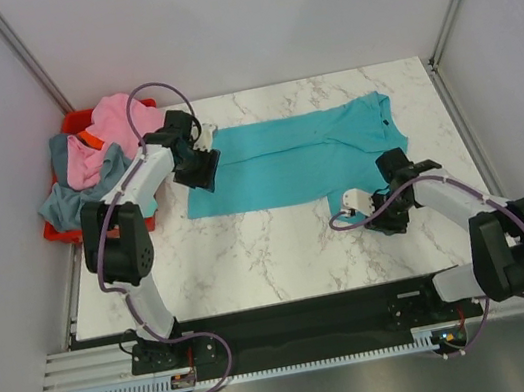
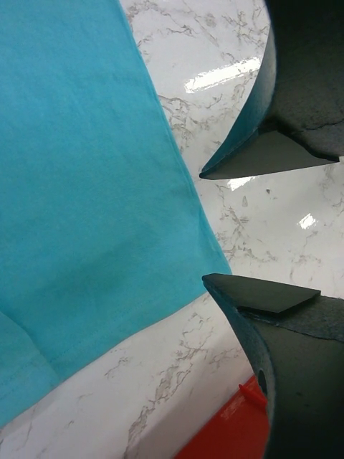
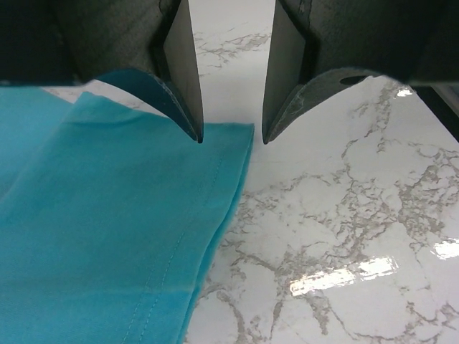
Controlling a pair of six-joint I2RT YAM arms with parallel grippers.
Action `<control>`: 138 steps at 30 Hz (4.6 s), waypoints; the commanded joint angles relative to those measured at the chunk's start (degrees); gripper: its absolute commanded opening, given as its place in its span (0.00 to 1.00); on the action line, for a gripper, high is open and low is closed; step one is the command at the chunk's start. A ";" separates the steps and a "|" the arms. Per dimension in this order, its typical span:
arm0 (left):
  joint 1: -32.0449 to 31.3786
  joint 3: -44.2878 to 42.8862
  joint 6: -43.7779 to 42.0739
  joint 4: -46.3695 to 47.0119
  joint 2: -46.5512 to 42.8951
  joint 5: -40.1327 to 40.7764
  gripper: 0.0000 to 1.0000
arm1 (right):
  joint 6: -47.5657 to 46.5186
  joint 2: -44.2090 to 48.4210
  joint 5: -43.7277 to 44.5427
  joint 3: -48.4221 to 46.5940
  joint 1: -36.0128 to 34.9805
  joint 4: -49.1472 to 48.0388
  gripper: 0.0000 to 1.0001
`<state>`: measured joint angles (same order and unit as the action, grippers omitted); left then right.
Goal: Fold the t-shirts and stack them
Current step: Fold the tshirt
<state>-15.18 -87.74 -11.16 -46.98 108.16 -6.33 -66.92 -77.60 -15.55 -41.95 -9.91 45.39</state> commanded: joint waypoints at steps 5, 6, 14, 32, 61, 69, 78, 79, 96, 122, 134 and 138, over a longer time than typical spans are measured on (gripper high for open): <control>2.52 2.40 1.49 1.19 -4.27 0.61 0.63 | -1.55 -1.85 1.84 1.52 -0.81 -2.31 0.45; 2.70 2.66 1.49 1.19 -4.45 0.61 0.63 | -1.55 -1.76 1.93 1.70 -0.81 -2.49 0.44; 4.72 8.90 1.49 1.19 -7.17 0.61 0.63 | 1.17 -1.85 2.28 1.70 -1.43 -5.21 0.11; 11.49 9.44 1.49 1.19 -3.58 0.61 0.63 | 6.01 -0.44 1.93 -3.92 -1.43 -6.19 0.00; 12.28 5.39 7.29 -2.06 6.98 -10.46 0.48 | 8.91 -1.94 3.33 -4.80 -1.43 -7.94 0.00; 12.37 6.62 6.68 -2.06 5.49 -12.04 0.20 | 10.40 -2.20 3.42 -4.72 -1.34 -9.26 0.00; 12.28 8.38 6.68 -2.06 1.09 -12.04 0.20 | 17.33 1.74 3.51 -5.59 -0.20 -10.40 0.00; 12.28 8.55 6.68 -2.06 0.31 -12.04 0.20 | 18.30 2.36 3.34 -6.29 0.50 -10.41 0.00; 12.28 -2.61 1.40 -9.44 -1.20 -13.45 0.02 | 33.69 0.09 -0.71 -22.02 8.24 -16.91 0.00; 12.54 -1.82 6.24 -7.25 10.76 -14.24 0.50 | 34.04 -2.90 -0.62 -22.82 8.42 -17.44 0.00; 12.72 2.13 6.06 -7.33 8.30 -12.39 0.46 | 33.87 -3.34 -0.71 -22.47 8.77 -17.70 0.00; 12.72 2.58 6.06 -7.33 8.47 -12.39 0.46 | 34.22 -3.34 -0.97 -21.77 8.86 -17.88 0.00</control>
<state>-2.94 -85.62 -6.31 -54.26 118.48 -19.14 -33.61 -80.71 -15.62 -63.05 -1.28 29.26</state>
